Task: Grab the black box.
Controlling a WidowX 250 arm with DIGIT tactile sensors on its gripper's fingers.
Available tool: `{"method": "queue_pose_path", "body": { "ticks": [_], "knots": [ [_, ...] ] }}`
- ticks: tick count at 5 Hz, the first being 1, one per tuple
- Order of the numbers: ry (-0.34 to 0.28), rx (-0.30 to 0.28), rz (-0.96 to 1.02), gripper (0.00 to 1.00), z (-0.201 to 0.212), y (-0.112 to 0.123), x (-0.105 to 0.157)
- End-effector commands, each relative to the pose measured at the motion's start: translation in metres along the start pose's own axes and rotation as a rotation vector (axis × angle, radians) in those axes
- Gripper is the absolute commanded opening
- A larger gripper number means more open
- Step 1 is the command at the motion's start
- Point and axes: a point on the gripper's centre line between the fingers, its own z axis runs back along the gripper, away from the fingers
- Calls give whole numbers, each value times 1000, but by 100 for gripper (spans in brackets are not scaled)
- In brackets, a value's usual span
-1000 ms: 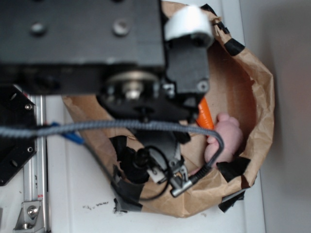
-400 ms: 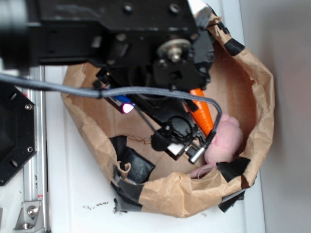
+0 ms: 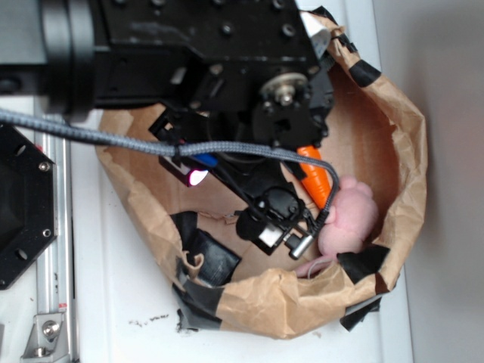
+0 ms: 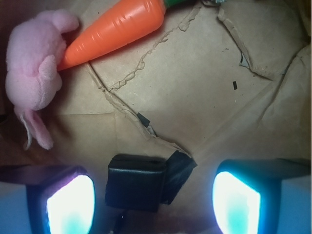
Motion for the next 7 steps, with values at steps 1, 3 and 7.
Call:
{"method": "queue_pose_path", "body": {
  "ticks": [1, 3, 7],
  "knots": [
    [-15, -24, 23, 100, 5, 4, 3],
    [-23, -10, 24, 100, -25, -7, 2],
    [30, -3, -14, 100, -57, -16, -20]
  ]
}}
